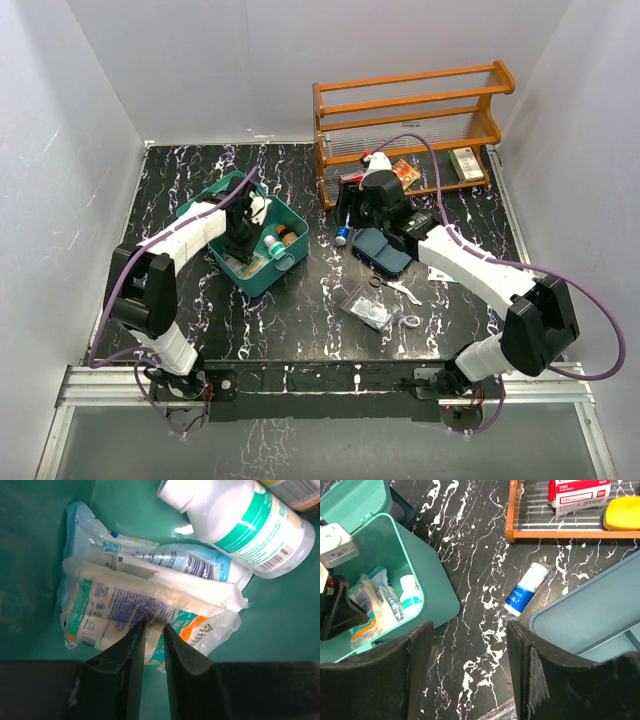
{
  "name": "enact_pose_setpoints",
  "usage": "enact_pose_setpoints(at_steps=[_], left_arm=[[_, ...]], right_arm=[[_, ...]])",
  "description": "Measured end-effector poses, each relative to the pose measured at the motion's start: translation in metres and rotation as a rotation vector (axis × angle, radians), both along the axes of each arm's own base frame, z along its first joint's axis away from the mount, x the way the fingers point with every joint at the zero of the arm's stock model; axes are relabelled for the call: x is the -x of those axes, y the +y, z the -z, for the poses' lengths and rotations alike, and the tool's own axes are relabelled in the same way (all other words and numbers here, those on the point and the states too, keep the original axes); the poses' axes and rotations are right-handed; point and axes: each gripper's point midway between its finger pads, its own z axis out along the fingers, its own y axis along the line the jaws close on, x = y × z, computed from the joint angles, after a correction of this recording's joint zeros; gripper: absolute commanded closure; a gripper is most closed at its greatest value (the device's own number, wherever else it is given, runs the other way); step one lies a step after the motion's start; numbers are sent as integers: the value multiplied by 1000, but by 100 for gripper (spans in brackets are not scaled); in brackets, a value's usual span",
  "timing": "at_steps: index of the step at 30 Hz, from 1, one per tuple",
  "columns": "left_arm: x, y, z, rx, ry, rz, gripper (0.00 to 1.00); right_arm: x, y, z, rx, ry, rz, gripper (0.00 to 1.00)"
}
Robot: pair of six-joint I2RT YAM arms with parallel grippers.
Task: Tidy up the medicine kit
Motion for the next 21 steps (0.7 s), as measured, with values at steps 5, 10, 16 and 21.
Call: enact_pose_setpoints(at_steps=[5,10,16,21], left_arm=[[6,2,6,-8,21,2,79],[4,0,-3,-1,19,6,73],[-23,-14,-46,66,-92,16,69],[-32,-18,-88,120,-226,5,64]], right_arm=[[4,-3,12,13,28,6,43],[5,-5,12,10,32,14,42],[11,-14,14,22,48,40,40],[24,-25,24,32,95,66,39]])
